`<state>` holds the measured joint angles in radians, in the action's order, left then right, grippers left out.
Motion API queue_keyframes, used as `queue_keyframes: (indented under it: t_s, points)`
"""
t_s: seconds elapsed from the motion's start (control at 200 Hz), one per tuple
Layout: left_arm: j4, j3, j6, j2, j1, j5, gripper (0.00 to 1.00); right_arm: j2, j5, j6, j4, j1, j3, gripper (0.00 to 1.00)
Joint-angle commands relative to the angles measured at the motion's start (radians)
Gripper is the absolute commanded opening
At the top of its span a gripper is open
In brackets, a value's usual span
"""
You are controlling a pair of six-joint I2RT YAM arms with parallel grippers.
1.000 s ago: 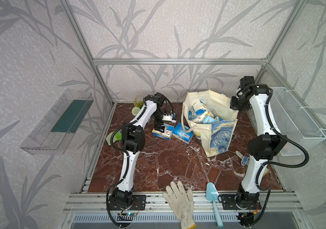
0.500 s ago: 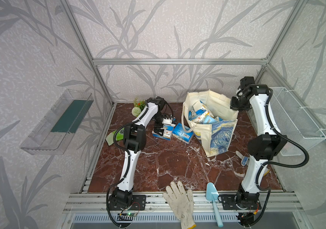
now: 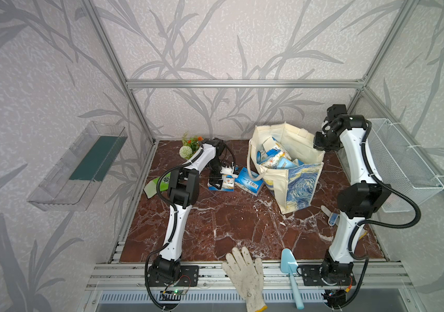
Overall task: Put tissues into the canvas bag
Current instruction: Pick up the pack of facial tissues from the center of the board.
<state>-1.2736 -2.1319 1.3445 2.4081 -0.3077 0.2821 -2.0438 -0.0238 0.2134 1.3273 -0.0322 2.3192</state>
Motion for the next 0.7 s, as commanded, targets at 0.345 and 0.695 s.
queue_keyframes:
  t_s: [0.345, 0.695]
  points:
    - [-0.043, 0.002, -0.152, -0.148, -0.001, 0.009, 0.64, -0.029, -0.006, -0.010, 0.000, -0.002, -0.011, 0.08]
    - [-0.099, -0.209, -0.430, -0.259, 0.001, 0.123, 0.67, -0.032, -0.005, -0.013, -0.001, -0.005, -0.013, 0.08]
